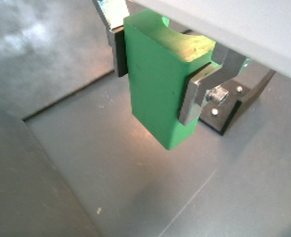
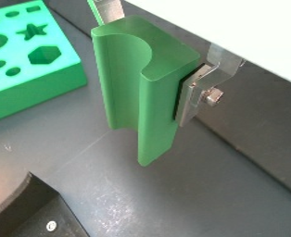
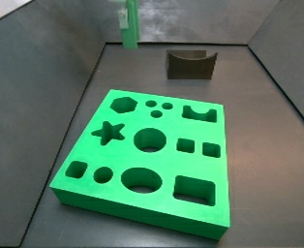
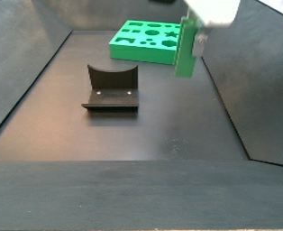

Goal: Pick up the arch object. Move up. Place the arch object on the fixture. Regrasp the arch object. Rotate the arch object. Move to above the board. Insert the arch object.
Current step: Move to above the board.

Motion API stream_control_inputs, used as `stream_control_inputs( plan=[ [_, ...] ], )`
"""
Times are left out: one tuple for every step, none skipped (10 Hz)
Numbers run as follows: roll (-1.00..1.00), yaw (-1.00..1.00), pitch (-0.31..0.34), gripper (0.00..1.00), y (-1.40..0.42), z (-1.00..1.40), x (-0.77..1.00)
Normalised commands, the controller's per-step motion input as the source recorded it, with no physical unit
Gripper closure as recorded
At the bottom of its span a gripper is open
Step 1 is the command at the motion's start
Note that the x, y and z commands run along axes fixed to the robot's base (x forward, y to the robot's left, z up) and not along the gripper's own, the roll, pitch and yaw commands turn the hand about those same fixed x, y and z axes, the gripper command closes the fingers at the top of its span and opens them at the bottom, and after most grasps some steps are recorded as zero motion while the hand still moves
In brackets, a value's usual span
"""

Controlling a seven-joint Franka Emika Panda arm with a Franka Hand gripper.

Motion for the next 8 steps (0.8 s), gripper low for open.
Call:
stream_control_inputs(
  plan=[
    [0.10, 0.02, 0.032, 1.00, 0.05, 1.00, -0.13],
    [0.09, 0.02, 0.027, 1.00, 0.05, 1.00, -0.12],
    [0.08, 0.02, 0.030, 1.00, 0.04, 1.00, -0.11],
    [0.08, 0.02, 0.037, 1.00, 0.04, 1.00, -0.11],
    [0.07, 0.02, 0.043, 1.00, 0.04, 1.00, -0.09],
    [0.07, 0.02, 0.054, 1.00, 0.03, 1.00, -0.08],
    [0.07, 0.02, 0.070, 1.00, 0.03, 0.78, -0.04],
    [0.06, 0.02, 0.083, 1.00, 0.02, 0.61, -0.02]
  ],
)
